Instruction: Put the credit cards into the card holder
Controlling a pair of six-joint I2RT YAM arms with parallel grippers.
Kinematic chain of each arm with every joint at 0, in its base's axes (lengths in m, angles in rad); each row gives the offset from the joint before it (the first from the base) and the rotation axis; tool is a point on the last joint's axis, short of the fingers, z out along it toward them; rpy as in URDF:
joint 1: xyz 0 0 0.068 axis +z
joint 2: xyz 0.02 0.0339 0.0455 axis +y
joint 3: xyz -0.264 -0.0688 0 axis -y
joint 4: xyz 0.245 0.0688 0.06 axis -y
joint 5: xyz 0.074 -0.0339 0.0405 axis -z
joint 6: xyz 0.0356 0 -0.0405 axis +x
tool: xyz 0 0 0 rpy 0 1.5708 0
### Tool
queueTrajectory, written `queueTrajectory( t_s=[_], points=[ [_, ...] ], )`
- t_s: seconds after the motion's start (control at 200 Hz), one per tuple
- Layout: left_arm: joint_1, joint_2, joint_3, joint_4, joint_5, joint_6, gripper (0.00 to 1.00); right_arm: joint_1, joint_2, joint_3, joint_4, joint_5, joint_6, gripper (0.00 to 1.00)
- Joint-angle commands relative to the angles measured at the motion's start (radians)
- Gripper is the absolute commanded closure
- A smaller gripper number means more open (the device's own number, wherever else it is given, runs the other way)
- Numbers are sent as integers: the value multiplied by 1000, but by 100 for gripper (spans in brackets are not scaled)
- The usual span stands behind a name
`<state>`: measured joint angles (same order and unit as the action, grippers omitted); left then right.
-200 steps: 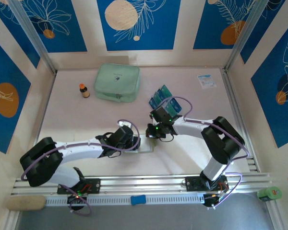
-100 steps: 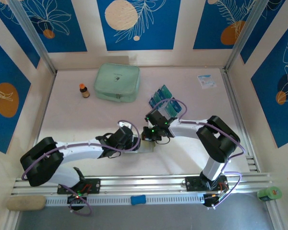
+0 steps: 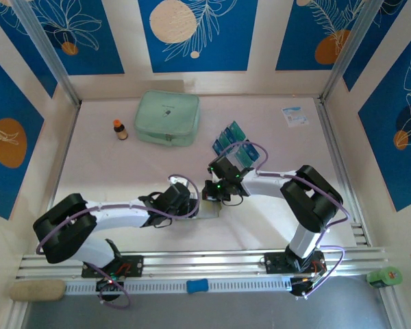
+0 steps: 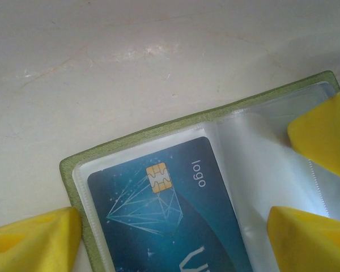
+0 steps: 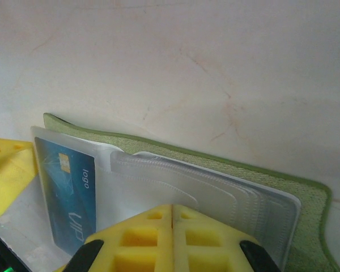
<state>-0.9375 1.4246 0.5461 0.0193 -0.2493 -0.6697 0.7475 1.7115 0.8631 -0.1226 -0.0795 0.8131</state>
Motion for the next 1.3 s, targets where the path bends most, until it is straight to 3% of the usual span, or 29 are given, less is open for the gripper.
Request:
queueTrajectory(
  t_s=[0.0,0.245,0.31,0.56,0.845,1.295],
  points=[
    [-10,19,-20,1,6,15,17,-14,-44,-28,-10,-23,17,96],
    [-9,10,-28,6,1,9,20,-34,-104,-56,-17,4,32,67],
    [-9,8,-29,6,0,9,20,-34,-98,-58,-12,1,33,63],
    [-9,4,-33,7,-4,8,20,-26,-53,-56,33,-34,50,63],
    [-9,-1,-35,8,-5,10,20,-8,-10,-31,56,-66,49,70],
    [-8,-47,-29,-11,-26,10,16,-4,-60,-20,69,-132,64,71]
  ],
)
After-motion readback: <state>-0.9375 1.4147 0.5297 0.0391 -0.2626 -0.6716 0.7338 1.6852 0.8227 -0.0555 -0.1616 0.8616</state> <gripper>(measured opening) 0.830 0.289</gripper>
